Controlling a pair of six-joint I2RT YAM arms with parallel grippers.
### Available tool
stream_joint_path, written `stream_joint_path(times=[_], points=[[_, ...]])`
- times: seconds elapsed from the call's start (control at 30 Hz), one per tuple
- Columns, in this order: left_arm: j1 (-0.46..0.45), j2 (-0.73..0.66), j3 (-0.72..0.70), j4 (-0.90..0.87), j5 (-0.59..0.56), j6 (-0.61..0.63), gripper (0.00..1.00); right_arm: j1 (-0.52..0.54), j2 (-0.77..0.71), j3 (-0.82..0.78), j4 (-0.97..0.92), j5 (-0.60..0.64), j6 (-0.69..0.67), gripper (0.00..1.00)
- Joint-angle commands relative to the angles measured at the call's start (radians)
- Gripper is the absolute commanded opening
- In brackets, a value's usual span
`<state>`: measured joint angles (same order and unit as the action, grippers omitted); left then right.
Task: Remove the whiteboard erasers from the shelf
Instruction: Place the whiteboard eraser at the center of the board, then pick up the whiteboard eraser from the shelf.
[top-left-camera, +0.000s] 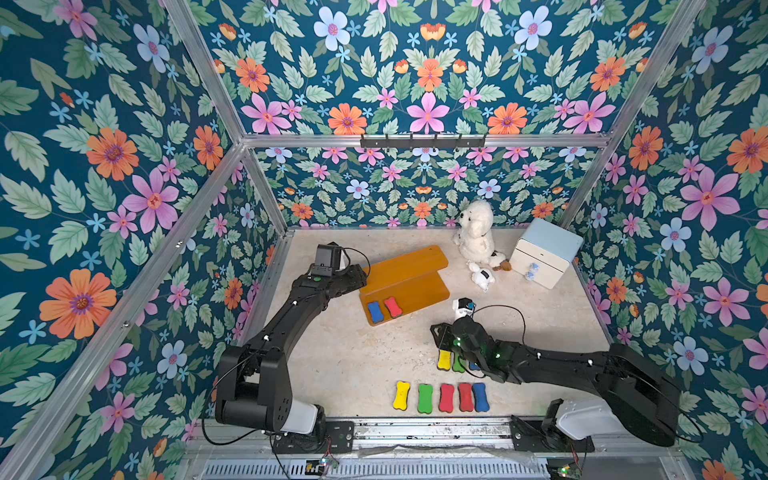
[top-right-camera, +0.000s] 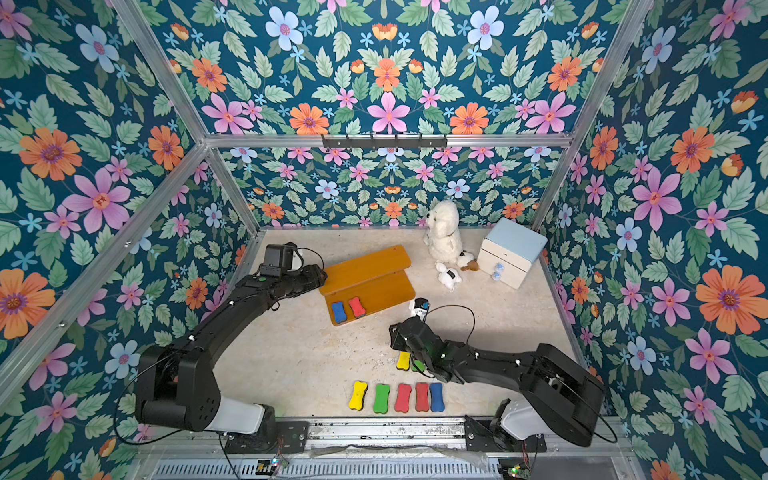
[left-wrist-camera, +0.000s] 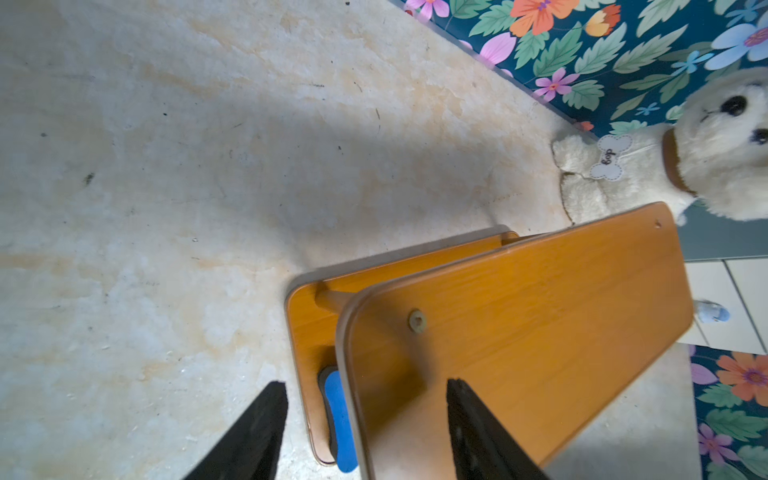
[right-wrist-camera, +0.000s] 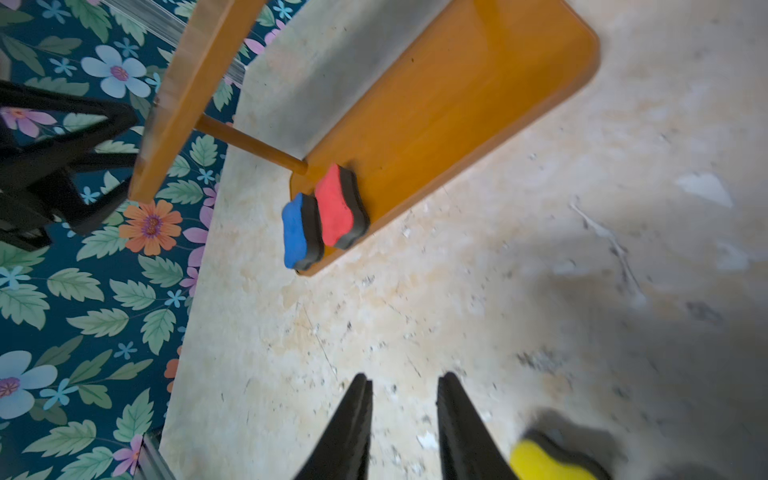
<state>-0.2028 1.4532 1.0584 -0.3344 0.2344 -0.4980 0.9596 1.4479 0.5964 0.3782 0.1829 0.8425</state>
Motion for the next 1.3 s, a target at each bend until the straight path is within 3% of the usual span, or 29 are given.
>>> stream_joint_path(times=[0.0,0.2,0.47,1.27], points=[[0.008,0.008,0.008,-0.019,-0.026,0.009,0.64,-0.022,0.080,0.053,0.175,-0.048,-0.098,0.32],[0.010,0.019,-0.015,0.003,0.007,0.003,0.57,-0.064,0.246,0.139,0.304,-0.102,-0.162,0.32],[0.010,0.016,-0.038,0.014,0.034,0.003,0.46,-0.069,0.411,0.259,0.328,-0.118,-0.187,0.32],[0.008,-0.001,-0.057,0.034,0.093,0.004,0.45,-0.065,0.622,0.434,0.282,-0.161,-0.178,0.34]])
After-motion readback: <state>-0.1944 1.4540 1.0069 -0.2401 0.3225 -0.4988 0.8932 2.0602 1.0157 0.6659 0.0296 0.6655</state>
